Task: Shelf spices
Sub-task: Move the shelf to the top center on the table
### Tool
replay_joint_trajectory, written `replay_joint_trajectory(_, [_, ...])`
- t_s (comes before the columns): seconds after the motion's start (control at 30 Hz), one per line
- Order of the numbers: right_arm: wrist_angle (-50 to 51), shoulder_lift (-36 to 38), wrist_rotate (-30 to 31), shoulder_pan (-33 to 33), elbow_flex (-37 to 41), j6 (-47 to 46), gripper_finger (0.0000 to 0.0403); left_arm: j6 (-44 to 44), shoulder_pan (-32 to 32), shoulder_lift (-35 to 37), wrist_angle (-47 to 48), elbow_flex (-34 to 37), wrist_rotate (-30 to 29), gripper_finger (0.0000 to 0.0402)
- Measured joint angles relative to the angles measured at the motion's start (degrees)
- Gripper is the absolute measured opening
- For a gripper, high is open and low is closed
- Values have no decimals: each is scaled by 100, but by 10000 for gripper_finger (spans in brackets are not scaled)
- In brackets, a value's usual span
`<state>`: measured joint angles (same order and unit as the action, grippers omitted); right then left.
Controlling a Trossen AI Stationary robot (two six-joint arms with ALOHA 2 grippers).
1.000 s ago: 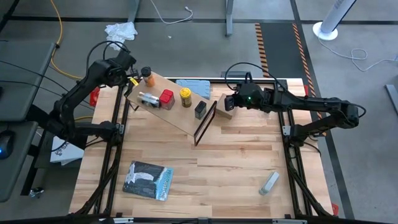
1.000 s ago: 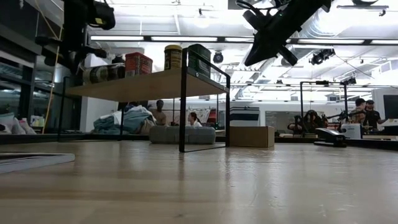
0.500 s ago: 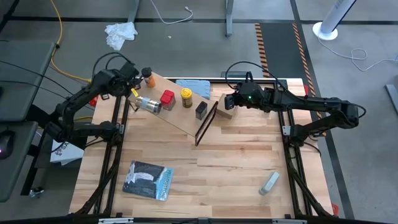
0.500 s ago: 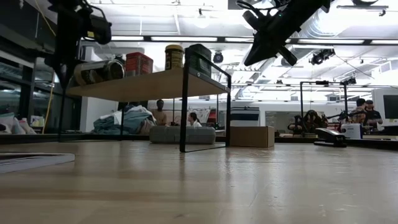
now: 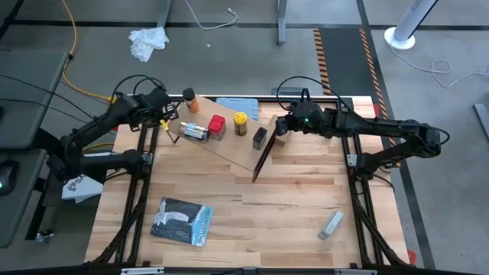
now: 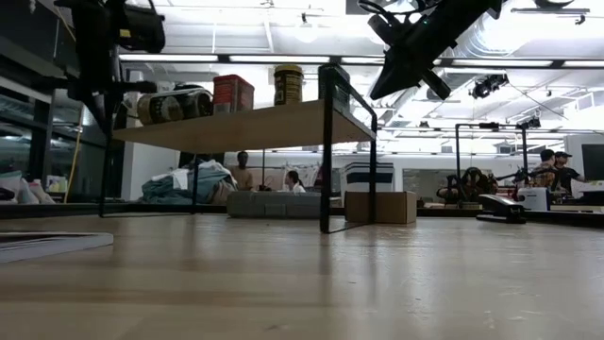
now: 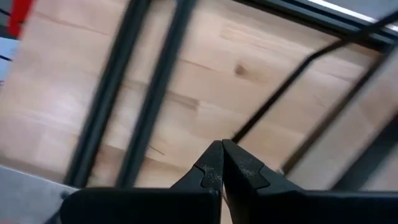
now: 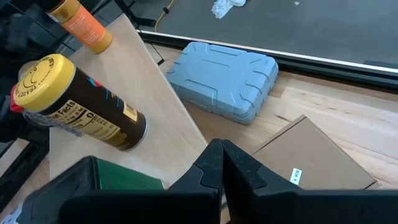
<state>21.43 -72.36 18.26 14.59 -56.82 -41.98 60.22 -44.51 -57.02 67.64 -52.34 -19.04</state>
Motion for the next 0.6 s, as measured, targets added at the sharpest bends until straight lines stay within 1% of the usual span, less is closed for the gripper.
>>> replay_joint_trajectory(0.3, [-2,0,0,0,0,1,0,485,892,442,33,0,86,0])
replay_joint_trajectory(0.5, [-7,0,0,0,0,-7,0,723,1426,475,17,0,112,0])
replay_joint_trajectory(0.6, [-7,0,0,0,0,-14,0,802,1682,475,20,0,222,0])
